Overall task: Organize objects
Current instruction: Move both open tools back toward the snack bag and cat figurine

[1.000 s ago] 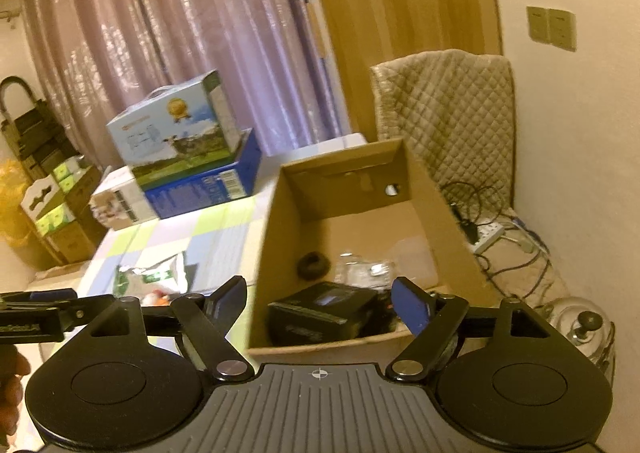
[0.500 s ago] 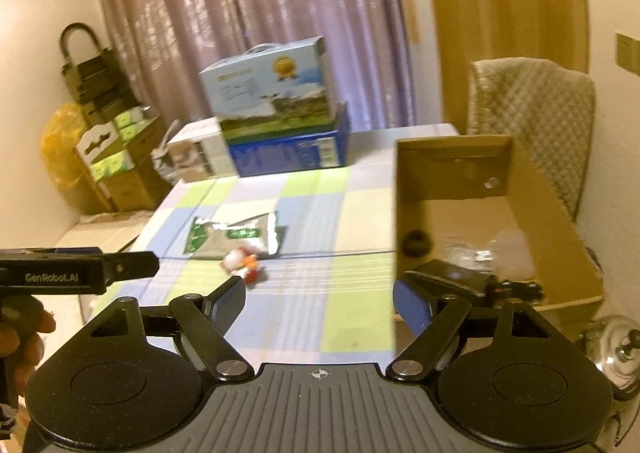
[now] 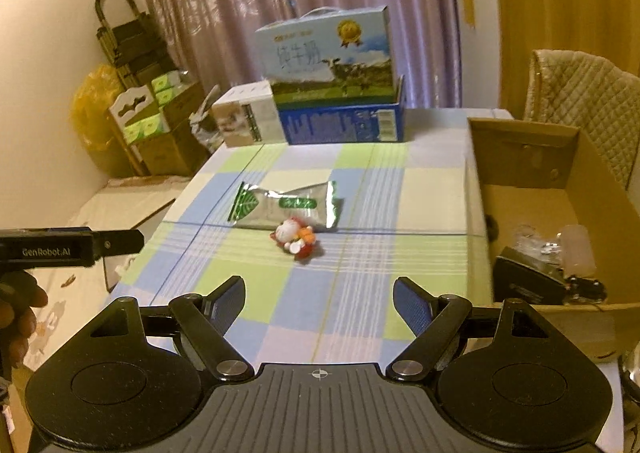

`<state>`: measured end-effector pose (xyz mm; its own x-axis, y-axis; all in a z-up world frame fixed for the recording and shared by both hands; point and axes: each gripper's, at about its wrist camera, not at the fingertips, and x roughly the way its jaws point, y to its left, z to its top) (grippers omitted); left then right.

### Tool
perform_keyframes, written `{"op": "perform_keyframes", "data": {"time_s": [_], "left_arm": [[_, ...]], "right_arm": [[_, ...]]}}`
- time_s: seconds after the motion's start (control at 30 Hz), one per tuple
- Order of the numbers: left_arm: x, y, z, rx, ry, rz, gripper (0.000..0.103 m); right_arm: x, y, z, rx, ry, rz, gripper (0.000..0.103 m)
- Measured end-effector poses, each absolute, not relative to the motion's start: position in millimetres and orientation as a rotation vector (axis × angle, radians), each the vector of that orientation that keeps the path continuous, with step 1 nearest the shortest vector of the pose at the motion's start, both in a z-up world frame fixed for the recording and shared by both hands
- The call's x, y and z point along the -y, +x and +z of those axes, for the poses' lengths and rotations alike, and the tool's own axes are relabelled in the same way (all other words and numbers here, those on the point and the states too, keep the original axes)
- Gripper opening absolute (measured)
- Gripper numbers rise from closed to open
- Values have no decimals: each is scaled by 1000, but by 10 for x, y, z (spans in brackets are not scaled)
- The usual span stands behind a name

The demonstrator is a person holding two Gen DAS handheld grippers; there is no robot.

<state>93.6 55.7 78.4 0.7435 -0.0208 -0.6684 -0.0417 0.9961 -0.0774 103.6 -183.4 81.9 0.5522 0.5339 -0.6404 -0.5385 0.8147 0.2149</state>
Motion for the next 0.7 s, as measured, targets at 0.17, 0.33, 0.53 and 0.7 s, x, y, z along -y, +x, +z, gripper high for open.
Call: {"op": "perform_keyframes", "data": {"time_s": [0.17, 0.33, 0.53, 0.7], "left_arm": [[-732, 954, 719, -739, -91, 48, 102], [-803, 1050, 639, -750, -88, 41, 102], [-881, 1189, 500, -773, -67, 15, 102], [-973, 1329, 387, -791, -45, -4, 102]], "right_arm": [[1716, 1087, 733, -759, -32, 656, 78], [1587, 1165, 684, -756, -64, 688, 79], [1456, 1307, 590, -760, -95, 720, 79], [1308, 1450, 466, -777, -120, 739, 78]]}}
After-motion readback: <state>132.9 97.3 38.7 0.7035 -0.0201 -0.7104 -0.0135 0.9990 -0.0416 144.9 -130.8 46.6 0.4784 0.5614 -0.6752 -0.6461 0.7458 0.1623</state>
